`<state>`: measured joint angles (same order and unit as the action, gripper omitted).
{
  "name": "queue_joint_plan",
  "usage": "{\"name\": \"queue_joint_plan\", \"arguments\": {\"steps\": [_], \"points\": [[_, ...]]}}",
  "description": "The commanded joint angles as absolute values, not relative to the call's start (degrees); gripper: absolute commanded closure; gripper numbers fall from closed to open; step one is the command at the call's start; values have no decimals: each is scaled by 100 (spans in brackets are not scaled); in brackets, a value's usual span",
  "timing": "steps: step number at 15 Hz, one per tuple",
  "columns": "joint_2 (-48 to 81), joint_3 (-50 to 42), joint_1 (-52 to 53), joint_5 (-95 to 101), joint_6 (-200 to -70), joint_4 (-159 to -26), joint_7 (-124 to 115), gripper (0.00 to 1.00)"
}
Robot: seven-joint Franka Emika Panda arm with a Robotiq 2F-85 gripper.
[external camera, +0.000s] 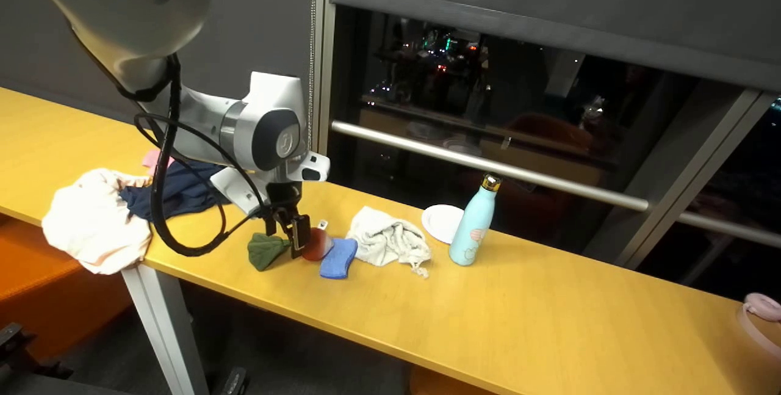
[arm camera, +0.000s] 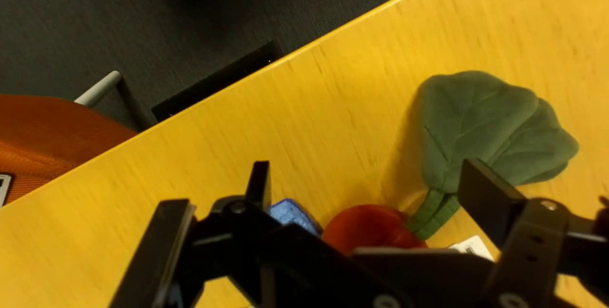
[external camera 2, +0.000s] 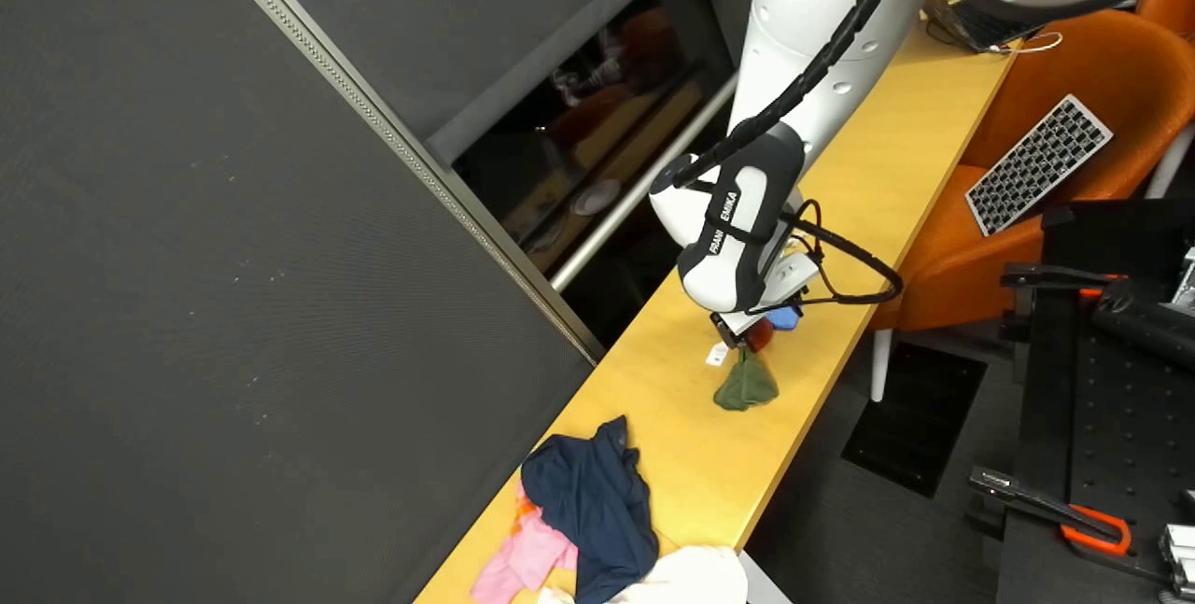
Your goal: Pick up the orange toy with green leaves and move it to the left of the blue object, place the green leaves facing the window
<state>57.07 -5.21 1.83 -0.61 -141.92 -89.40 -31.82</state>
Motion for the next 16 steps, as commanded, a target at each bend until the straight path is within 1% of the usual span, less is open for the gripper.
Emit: {"name": "queue_joint_plan", "arguments": {"steps": [1,6,9,16], "points": [[5993,-608,378,-219,-14182,-8580,-3071,0],[5946,-672,426,-228,-14168,-8718,-3086,0],[6011,-658,332,-354,-14803,-8833,-3096,0],[6369,-553,434,-699,-15389,-8571,-3091,0]]}}
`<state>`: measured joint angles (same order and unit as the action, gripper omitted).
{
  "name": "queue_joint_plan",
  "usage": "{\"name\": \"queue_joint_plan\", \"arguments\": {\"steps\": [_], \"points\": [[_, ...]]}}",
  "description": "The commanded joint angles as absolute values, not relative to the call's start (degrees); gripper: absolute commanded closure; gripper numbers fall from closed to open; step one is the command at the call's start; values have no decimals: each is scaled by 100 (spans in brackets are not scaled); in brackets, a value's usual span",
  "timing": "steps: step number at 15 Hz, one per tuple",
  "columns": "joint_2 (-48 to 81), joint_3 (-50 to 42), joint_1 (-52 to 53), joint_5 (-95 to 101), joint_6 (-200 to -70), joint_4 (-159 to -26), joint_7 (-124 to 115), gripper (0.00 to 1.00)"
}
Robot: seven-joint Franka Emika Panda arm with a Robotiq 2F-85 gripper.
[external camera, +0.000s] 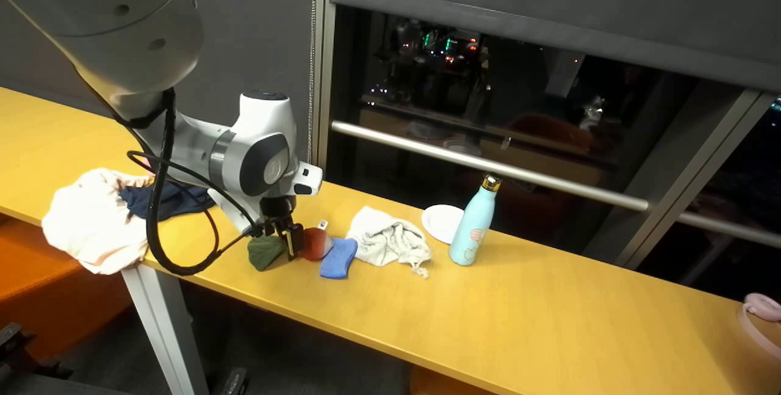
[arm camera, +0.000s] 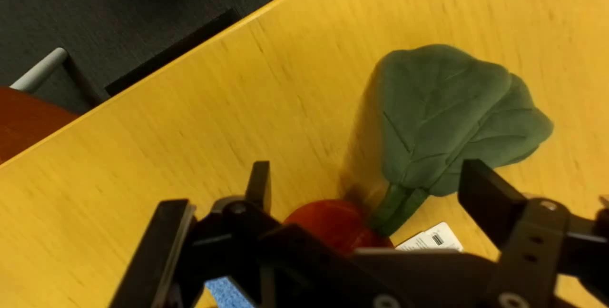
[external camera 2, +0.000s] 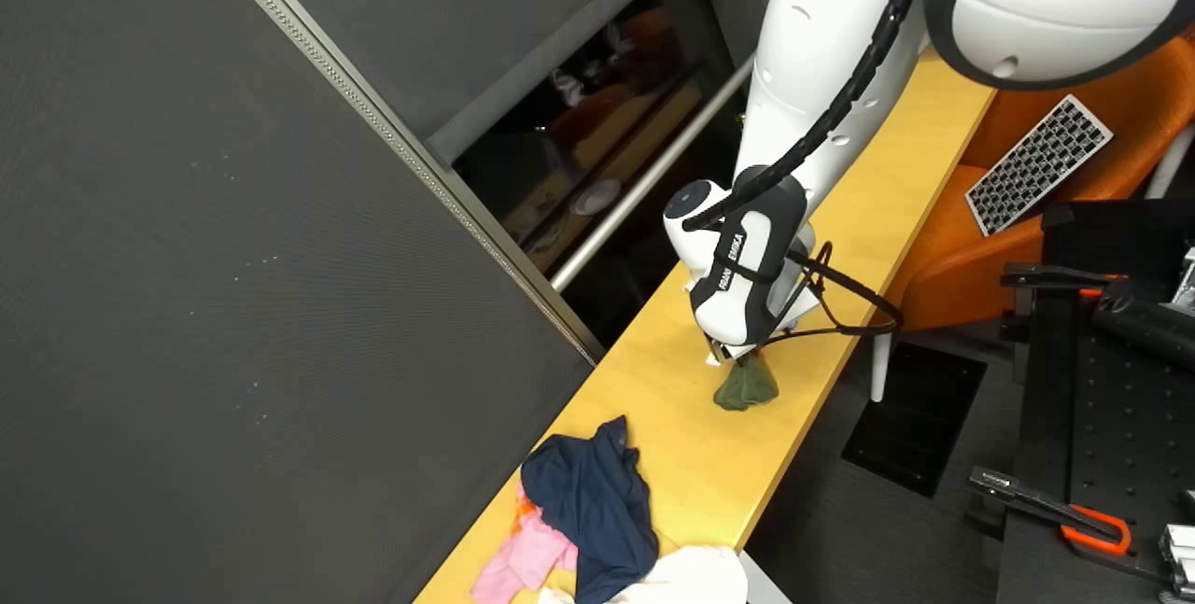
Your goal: Pick up the orange toy with green leaves and move it to the left of the blue object, place the green leaves facing the window
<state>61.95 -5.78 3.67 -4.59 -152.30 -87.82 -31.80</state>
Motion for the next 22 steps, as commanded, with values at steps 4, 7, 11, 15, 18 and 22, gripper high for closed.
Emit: {"name": "queue_joint_plan", "arguments": {"steps": [4,7,11,15,18,22], "points": [[6482,-594,521,-763,-15385,-8565,-3135,0],[6575,-598,514,-834,-15345,-8621,-3142,0],[6803,-677,520,-868,-15264,-8522,-3192,0],[6776,-785,570,-847,-15203,-8509,-3289,0],[6735,-895,624,-821,-15045,-8364,-3419,0],[6623,-868,607,-812,-14746,-8192,-3532,0]]}}
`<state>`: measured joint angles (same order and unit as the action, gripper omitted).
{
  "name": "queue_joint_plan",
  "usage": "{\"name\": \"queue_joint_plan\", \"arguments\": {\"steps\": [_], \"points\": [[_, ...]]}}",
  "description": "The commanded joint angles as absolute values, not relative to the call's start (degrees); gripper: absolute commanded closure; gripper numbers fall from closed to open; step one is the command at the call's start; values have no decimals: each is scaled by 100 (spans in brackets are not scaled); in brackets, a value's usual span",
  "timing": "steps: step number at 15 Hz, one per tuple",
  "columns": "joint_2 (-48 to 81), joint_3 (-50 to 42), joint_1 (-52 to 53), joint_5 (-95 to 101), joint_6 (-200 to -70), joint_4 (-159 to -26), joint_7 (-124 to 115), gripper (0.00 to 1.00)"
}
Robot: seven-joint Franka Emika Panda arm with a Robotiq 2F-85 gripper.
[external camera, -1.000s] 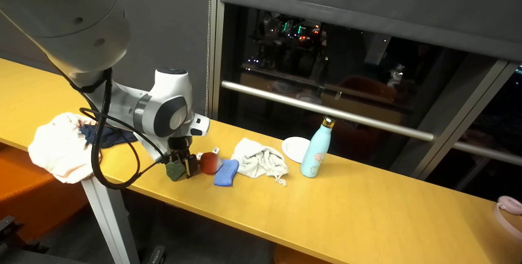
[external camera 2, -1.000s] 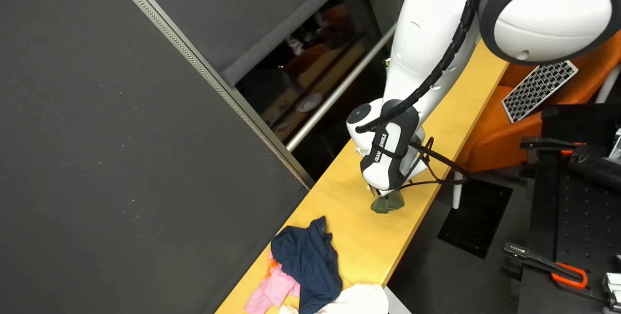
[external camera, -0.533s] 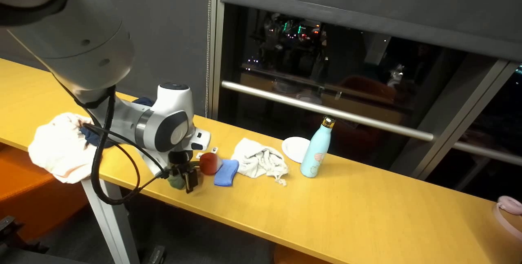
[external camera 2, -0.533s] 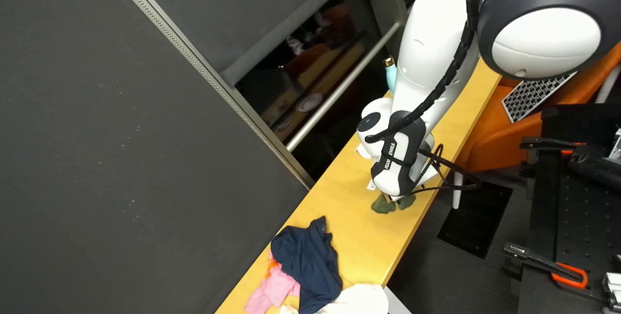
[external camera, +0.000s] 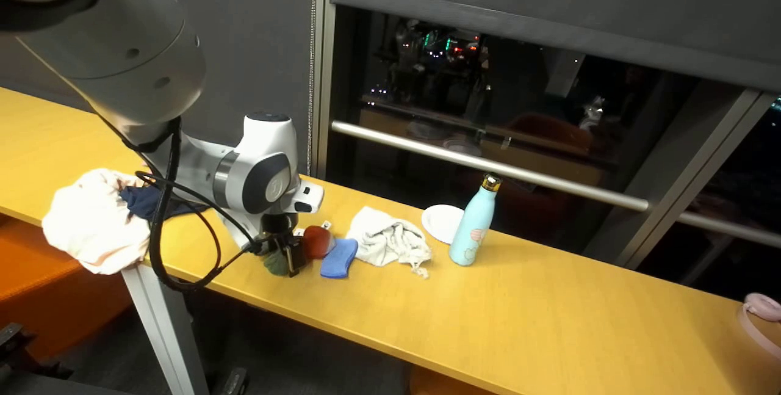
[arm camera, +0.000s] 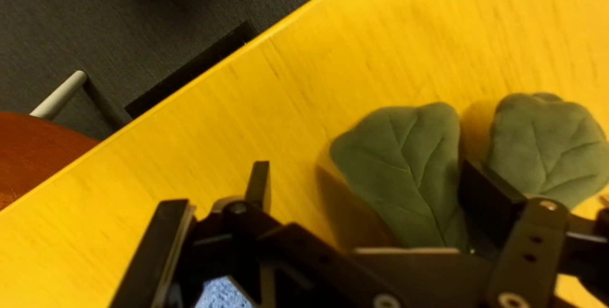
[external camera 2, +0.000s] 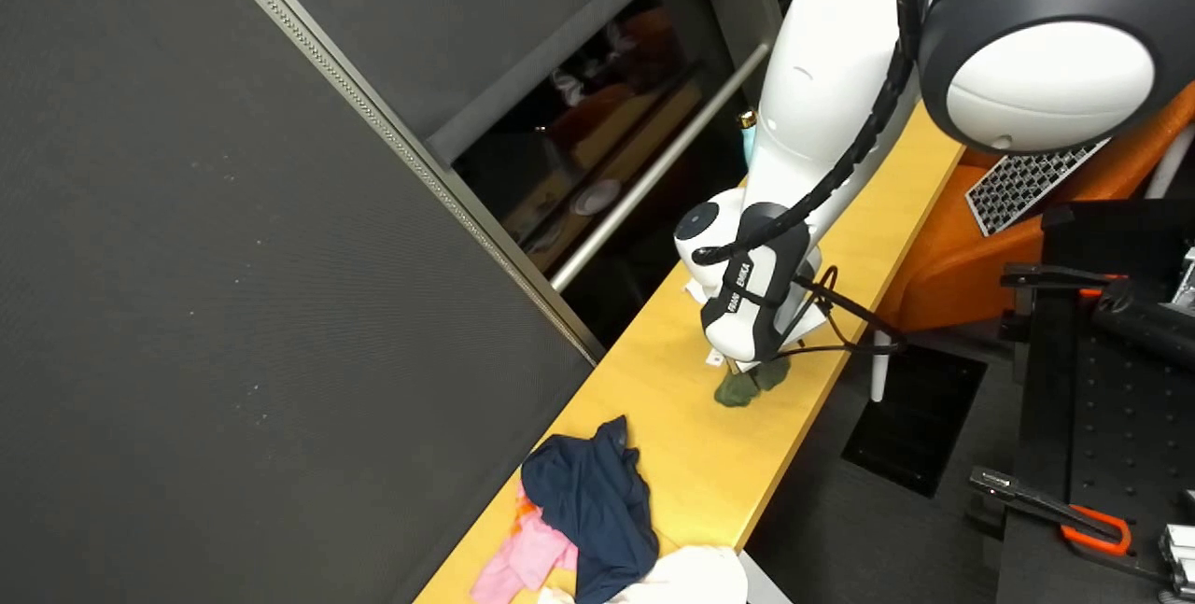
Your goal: Pick up the orange toy with green leaves and move it to the left of the blue object, place the green leaves facing the window
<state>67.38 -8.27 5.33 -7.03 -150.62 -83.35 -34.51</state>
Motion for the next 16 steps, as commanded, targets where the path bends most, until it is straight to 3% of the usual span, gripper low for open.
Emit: {"name": "queue_joint_plan", "arguments": {"steps": [1,16], "points": [[6618,-829,602,-820,-14702,-8117,-3543,0],[7502,-422,590,-867,-14620,-6794,-3636,0]]}}
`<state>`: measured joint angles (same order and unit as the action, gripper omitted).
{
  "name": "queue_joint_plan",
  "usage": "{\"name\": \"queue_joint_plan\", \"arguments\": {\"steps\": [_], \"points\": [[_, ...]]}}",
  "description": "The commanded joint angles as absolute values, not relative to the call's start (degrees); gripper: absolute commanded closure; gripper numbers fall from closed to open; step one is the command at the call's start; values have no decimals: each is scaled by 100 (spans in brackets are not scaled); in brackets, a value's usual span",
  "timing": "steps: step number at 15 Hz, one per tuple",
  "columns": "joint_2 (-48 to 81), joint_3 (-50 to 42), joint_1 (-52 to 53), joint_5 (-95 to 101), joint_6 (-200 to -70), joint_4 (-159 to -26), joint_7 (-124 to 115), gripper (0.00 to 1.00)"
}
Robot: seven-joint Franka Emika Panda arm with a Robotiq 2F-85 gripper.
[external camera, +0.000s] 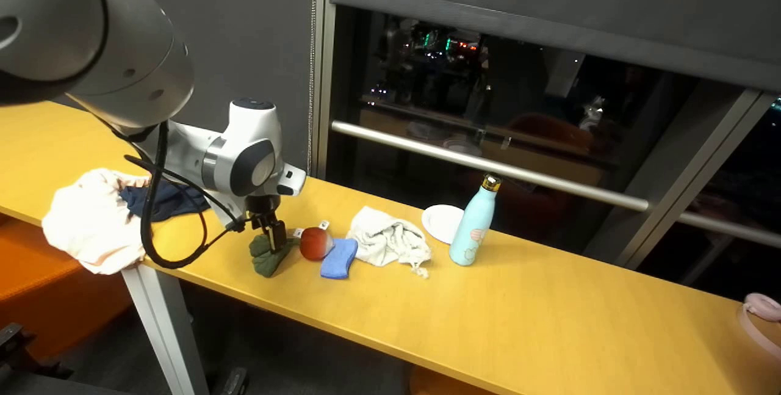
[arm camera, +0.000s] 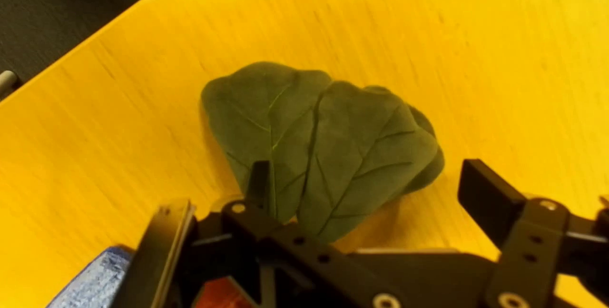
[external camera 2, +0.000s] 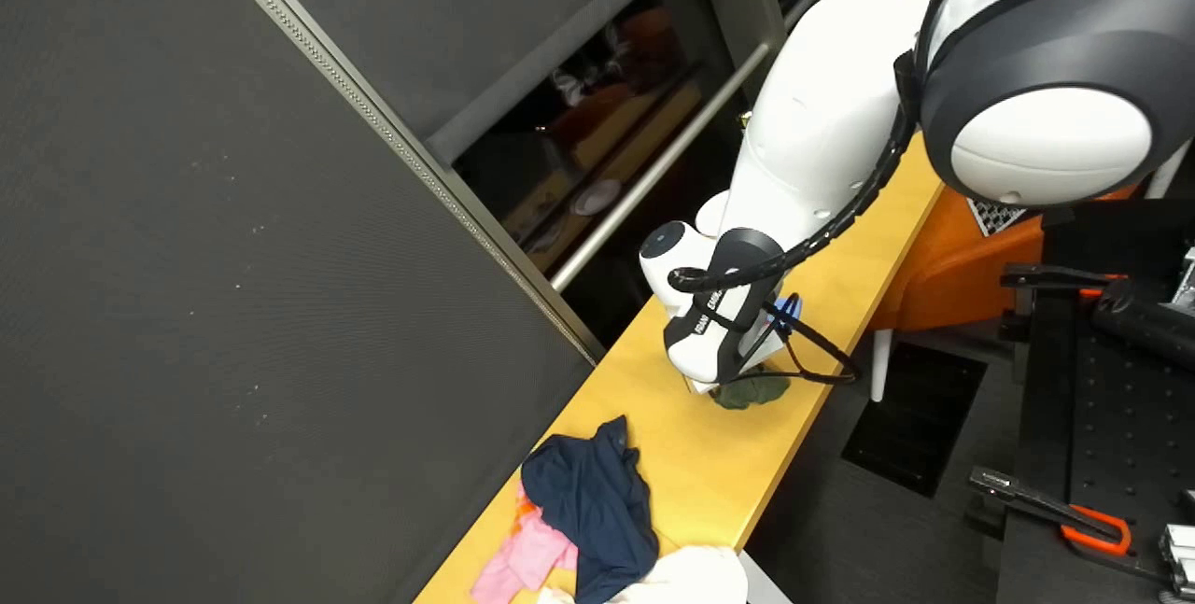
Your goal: Pick up the orange toy with green leaves and move it to the left of the blue object, place the green leaves facing the window
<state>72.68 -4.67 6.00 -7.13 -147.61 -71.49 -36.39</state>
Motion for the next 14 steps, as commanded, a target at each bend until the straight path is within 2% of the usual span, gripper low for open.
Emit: {"name": "queue_joint_plan", "arguments": {"steps": [1,14], "points": [[7563,-421,589,-865,-14634,-6747,-3636,0],[7338,-52,520,-789,-15260,-7326,-3512,0]]}}
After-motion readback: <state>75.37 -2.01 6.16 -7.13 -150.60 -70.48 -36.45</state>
